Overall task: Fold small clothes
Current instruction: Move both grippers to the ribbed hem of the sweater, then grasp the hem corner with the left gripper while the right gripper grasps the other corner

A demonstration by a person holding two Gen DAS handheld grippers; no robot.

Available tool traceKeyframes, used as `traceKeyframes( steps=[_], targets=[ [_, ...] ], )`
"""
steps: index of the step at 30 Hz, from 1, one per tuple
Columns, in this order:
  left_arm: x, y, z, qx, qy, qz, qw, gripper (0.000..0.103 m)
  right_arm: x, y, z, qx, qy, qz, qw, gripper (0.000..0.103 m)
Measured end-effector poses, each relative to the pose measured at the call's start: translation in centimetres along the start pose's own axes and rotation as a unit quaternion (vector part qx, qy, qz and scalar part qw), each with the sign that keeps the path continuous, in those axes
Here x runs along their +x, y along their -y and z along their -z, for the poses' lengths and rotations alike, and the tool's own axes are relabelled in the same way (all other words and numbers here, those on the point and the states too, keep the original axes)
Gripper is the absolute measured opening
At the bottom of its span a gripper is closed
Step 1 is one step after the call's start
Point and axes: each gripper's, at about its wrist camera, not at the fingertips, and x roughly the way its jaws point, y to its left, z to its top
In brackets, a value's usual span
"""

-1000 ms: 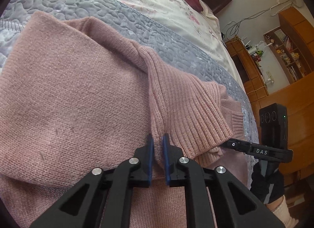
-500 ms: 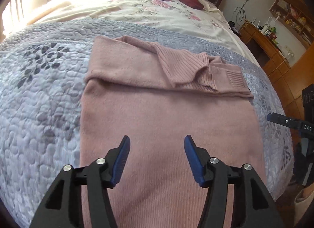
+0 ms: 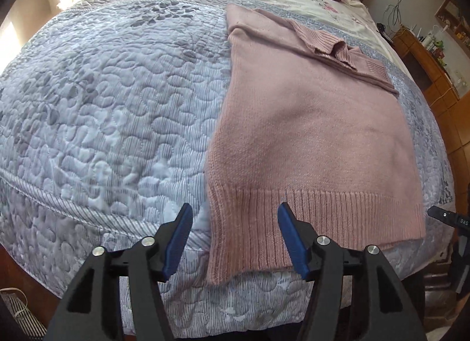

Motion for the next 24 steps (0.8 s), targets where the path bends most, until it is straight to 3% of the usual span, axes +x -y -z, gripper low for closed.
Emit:
traceKeyframes(
  steps=[4,9,11,12,14,15,16,17,24],
  targets=[
    [1.2,-0.6,1.4,-0.011,-0.017,0.019,0.9996,0.063,1.5,-0.6,1.2,0.002,-0.017,-0.011,1.000,0.055],
    [1.8,-0.4,2.3,-0.006,-0.023,0.026,0.9994,0.064,2.3,-2.2,2.0,-0.013,-0.040,-0.023,0.999,0.035],
    [1.9,-0.7,2.5,-0.019,-0.023,0.038,0.9988,0.063,2.3,-2.6,2.3,-0.013,-0.041,-0.033,0.998,0.016],
    [1.8,-0.9,2.6,-0.027,-0.021,0.041,0.9986,0.060,2.2,-2.5,2.3,-0.012,-0.041,-0.047,0.998,0.012],
    [1.5,-1.4,2.7,-0.040,-0.021,0.034,0.9984,0.037,1.6,-2.4,2.1,-0.009,-0.037,-0.074,0.997,0.010],
    [1.3,-1.7,2.8,-0.048,-0.021,0.034,0.9980,0.031,1.2,-2.2,1.9,-0.007,-0.036,-0.086,0.996,0.010],
    [1.2,-2.1,2.9,-0.062,-0.025,0.044,0.9968,0.017,0.7,-2.0,1.7,-0.003,-0.034,-0.102,0.994,0.010],
    [1.3,-2.4,3.1,-0.078,-0.032,0.066,0.9943,0.010,0.2,-1.8,1.4,0.000,-0.030,-0.122,0.992,0.010],
    [-1.8,-1.5,2.4,-0.104,-0.001,0.116,0.9878,0.010,-4.3,-1.9,-0.6,-0.007,0.020,-0.223,0.974,0.009]
  ],
)
